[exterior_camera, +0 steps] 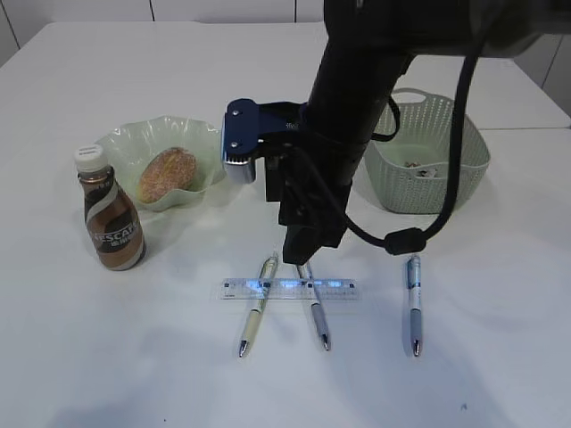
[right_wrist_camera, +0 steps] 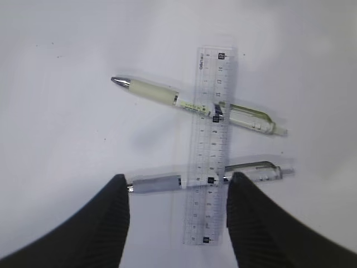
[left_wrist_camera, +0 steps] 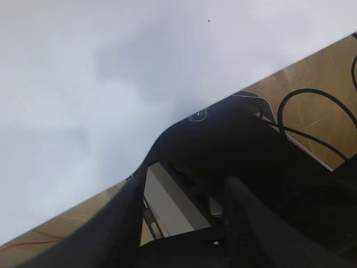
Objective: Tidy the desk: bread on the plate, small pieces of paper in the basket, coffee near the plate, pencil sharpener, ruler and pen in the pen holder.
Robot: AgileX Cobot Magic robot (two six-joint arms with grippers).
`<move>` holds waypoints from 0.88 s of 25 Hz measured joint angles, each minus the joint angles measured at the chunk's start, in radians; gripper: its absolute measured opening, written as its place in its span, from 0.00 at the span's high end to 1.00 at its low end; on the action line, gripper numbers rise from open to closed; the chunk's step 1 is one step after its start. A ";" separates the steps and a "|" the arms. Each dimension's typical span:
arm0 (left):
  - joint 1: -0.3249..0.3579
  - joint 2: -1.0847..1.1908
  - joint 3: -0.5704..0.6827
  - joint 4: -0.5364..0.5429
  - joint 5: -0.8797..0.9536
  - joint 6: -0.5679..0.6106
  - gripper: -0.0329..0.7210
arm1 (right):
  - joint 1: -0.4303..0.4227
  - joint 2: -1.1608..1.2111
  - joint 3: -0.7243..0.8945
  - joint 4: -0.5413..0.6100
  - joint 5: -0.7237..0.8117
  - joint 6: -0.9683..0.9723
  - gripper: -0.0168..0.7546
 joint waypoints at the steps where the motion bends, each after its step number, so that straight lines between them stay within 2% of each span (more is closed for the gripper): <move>1: 0.000 0.000 0.000 0.000 0.000 0.000 0.52 | 0.000 0.011 0.000 0.000 0.000 0.000 0.40; 22: 0.000 0.000 0.000 0.000 -0.006 0.000 0.52 | 0.000 0.121 -0.001 0.002 -0.106 0.000 0.40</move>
